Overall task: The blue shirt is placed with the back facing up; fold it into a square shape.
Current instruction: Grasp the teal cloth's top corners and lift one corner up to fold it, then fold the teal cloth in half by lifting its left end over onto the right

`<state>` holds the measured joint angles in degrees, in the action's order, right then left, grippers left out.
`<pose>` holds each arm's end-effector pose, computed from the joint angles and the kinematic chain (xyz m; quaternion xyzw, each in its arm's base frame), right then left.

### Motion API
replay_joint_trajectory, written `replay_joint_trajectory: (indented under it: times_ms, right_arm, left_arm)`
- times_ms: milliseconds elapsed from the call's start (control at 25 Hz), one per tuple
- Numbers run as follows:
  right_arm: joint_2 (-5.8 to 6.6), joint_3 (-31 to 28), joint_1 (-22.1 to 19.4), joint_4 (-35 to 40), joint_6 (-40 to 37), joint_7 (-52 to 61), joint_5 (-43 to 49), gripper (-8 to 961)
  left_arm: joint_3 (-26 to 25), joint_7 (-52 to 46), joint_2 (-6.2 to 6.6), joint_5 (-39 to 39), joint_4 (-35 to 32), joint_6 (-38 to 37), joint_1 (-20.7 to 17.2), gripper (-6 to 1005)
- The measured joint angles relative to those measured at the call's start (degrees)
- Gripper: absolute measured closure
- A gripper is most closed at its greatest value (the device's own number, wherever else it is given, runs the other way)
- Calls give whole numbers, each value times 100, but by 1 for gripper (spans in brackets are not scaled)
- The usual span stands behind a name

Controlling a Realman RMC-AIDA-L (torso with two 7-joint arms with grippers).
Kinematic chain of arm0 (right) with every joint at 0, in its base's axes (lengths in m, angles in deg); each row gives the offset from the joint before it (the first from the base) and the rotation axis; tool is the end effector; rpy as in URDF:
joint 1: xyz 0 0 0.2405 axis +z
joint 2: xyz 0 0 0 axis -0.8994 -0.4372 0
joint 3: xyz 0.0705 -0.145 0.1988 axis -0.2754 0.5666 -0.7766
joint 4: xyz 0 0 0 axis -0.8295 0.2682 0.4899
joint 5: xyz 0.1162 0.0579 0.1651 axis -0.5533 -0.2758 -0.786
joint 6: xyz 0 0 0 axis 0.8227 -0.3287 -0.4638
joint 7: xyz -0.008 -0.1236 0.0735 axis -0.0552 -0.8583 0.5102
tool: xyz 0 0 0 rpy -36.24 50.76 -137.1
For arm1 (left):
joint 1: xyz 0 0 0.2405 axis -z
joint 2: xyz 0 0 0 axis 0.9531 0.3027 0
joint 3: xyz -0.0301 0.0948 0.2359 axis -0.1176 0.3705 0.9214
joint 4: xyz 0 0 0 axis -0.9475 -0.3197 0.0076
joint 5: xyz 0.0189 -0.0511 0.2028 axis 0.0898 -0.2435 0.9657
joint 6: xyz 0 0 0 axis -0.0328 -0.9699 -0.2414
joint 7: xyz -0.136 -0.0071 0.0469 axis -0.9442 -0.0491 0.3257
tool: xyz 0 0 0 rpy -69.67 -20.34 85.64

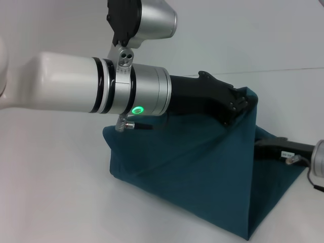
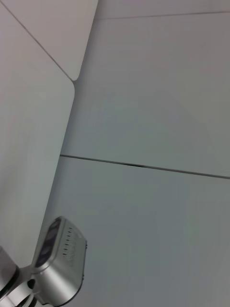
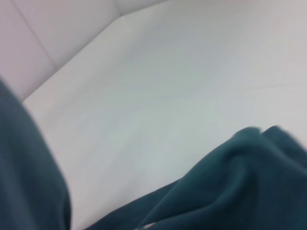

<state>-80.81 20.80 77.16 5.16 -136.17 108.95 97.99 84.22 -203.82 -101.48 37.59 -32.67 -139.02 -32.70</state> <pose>0.2903 0.3351 -0.0049 -0.8258 0.4484 0.1918 0.2831 -0.0368 0.3629 -0.0605 -0.9683 -0.1229 -0.1957 0.0950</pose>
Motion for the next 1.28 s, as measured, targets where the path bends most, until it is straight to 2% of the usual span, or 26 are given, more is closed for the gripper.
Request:
replay_joint_trajectory:
  times_ms: [240, 880, 1280]
  right_arm:
    - [13, -310, -88, 223, -208, 3, 39, 498]
    - [-26, -1071, -635, 1197, -1137, 192, 162, 474]
    - [-34, -1173, -793, 1469, -1567, 147, 161, 459]
  left_arm:
    - [6, 1, -12, -1, 0, 44, 45, 964]
    - [12, 164, -10, -256, 298, 175, 170, 964]
    - [9, 175, -8, -256, 306, 176, 161, 965]
